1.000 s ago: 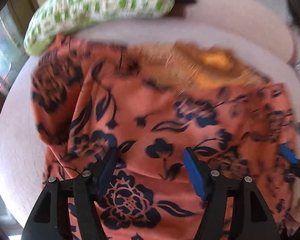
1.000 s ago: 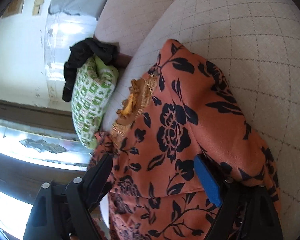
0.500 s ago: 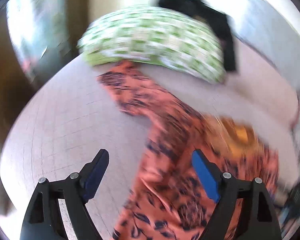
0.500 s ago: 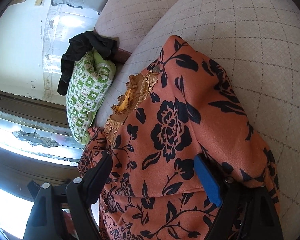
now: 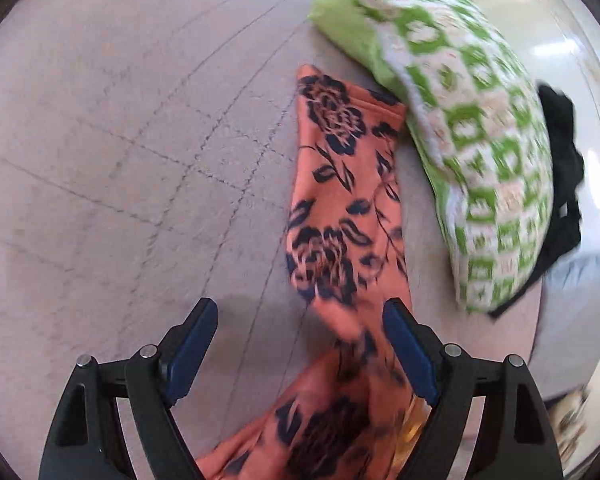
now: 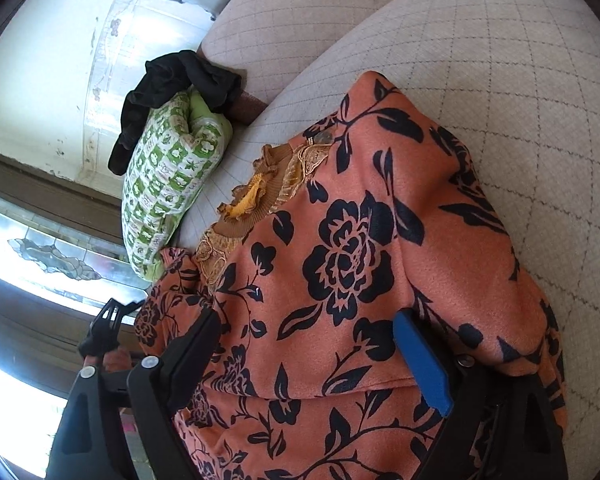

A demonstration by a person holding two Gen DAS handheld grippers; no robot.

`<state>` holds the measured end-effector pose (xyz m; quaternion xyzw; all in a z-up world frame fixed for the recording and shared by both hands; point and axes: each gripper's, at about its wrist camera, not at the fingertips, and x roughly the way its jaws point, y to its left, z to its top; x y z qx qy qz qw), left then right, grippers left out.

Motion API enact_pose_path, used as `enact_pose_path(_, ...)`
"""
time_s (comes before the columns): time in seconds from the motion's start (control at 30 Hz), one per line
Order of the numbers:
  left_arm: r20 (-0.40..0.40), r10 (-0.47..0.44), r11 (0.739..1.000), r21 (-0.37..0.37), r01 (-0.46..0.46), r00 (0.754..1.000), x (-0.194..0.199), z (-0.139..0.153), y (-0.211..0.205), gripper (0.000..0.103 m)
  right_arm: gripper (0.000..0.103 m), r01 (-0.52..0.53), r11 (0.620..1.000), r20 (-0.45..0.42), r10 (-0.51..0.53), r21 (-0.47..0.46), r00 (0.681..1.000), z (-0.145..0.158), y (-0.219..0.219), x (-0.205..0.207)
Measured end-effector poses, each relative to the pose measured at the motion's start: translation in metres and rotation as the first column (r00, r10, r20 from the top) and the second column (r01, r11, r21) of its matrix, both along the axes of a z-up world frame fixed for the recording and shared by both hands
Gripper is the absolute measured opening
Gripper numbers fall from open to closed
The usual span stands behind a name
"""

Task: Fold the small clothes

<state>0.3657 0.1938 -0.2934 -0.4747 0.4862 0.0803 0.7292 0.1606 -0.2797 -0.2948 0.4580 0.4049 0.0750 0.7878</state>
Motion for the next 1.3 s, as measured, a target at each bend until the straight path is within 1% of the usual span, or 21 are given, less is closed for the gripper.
enact_pose_path(0.07,0.031,0.043,0.999,0.006,-0.044,0.999,0.009,-0.002,0.003,0.084,0.091,0.000,1.000,0.002,0.000,0.000,1.000,-0.001,0.000,0.000)
enact_pose_path(0.13,0.060,0.036,0.999,0.027,-0.038,0.998,0.019,0.000,0.002,0.082,0.091,-0.001,1.000,0.002,0.001,-0.001,1.000,-0.002,0.000,0.000)
enact_pose_path(0.2,0.064,0.010,0.998,0.056,-0.013,0.998,0.030,0.000,-0.001,0.064,0.091,-0.002,1.000,0.004,0.002,-0.007,1.000,-0.001,0.001,0.001)
enact_pose_path(0.27,0.062,-0.014,0.998,0.067,0.009,0.998,0.037,-0.002,-0.004,0.041,0.092,-0.004,1.000,0.005,0.004,-0.019,1.000,-0.001,0.003,0.002)
enact_pose_path(0.3,0.060,-0.020,0.997,0.079,0.015,0.998,0.040,-0.004,-0.005,0.036,0.092,-0.004,1.000,0.005,0.004,-0.027,1.000,0.000,0.004,0.002)
enact_pose_path(0.33,0.060,-0.024,0.995,0.098,0.018,0.998,0.041,-0.004,-0.006,0.024,0.091,-0.005,0.999,0.006,0.005,-0.034,1.000,0.000,0.006,0.003)
enact_pose_path(0.37,0.062,-0.032,0.994,0.110,0.025,0.998,0.043,-0.003,-0.006,0.008,0.091,-0.006,0.999,0.007,0.006,-0.041,1.000,0.001,0.007,0.003)
enact_pose_path(0.47,0.101,-0.050,0.982,0.186,0.031,0.994,0.043,0.015,-0.007,0.005,0.091,-0.005,0.998,0.011,0.006,-0.056,1.000,0.001,0.009,0.004)
enact_pose_path(0.57,0.183,-0.137,0.955,0.287,0.081,0.973,0.042,0.053,-0.021,0.002,0.091,-0.003,0.998,0.012,0.004,-0.060,1.000,0.001,0.009,0.004)
enact_pose_path(0.67,0.244,-0.230,0.934,0.328,0.142,0.942,0.040,0.090,-0.040,0.002,0.091,-0.001,0.999,0.012,0.002,-0.051,1.000,0.001,0.008,0.004)
enact_pose_path(0.73,0.278,-0.297,0.916,0.352,0.191,0.913,0.034,0.115,-0.053,0.002,0.091,0.002,0.999,0.013,-0.001,-0.043,1.000,0.001,0.007,0.004)
enact_pose_path(0.83,0.226,-0.418,0.856,0.422,0.298,0.880,0.026,0.141,-0.079,0.002,0.091,0.002,1.000,0.012,-0.002,-0.029,1.000,0.001,0.005,0.003)
enact_pose_path(0.87,0.202,-0.431,0.855,0.404,0.326,0.880,0.024,0.141,-0.080,0.005,0.091,0.001,1.000,0.013,-0.001,-0.023,1.000,0.000,0.003,0.002)
enact_pose_path(0.9,0.180,-0.429,0.864,0.367,0.344,0.885,0.022,0.135,-0.077,0.010,0.091,0.001,1.000,0.012,0.000,-0.013,1.000,0.000,0.002,0.002)
enact_pose_path(0.93,0.145,-0.413,0.881,0.313,0.354,0.899,0.021,0.126,-0.070,0.033,0.091,0.000,1.000,0.012,0.000,0.003,1.000,-0.001,0.000,0.001)
enact_pose_path(0.97,0.117,-0.388,0.896,0.281,0.344,0.914,0.015,0.117,-0.062,0.062,0.091,0.001,1.000,0.011,-0.001,0.015,1.000,-0.001,-0.002,0.000)
enact_pose_path(1.0,0.096,-0.345,0.915,0.257,0.311,0.934,0.013,0.107,-0.053,0.070,0.091,0.002,1.000,0.012,-0.002,0.029,1.000,-0.002,-0.004,-0.001)
enact_pose_path(1.03,0.084,-0.286,0.937,0.231,0.261,0.954,0.009,0.094,-0.041,0.074,0.090,0.004,0.999,0.013,-0.005,0.045,1.000,-0.003,-0.006,-0.001)
enact_pose_path(1.13,0.018,-0.199,0.973,0.122,0.195,0.980,0.008,0.056,-0.016,0.074,0.090,0.010,0.998,0.015,-0.011,0.056,1.000,-0.003,-0.007,-0.002)
enact_pose_path(1.23,-0.038,-0.171,0.985,0.026,0.172,0.984,0.015,0.022,-0.008,0.074,0.091,0.009,0.999,0.011,-0.009,0.034,1.000,-0.002,-0.004,-0.001)
enact_pose_path(1.3,-0.028,-0.137,0.990,-0.021,0.136,0.990,0.015,0.008,-0.006,0.074,0.091,0.006,1.000,0.010,-0.006,0.020,1.000,-0.001,-0.001,0.000)
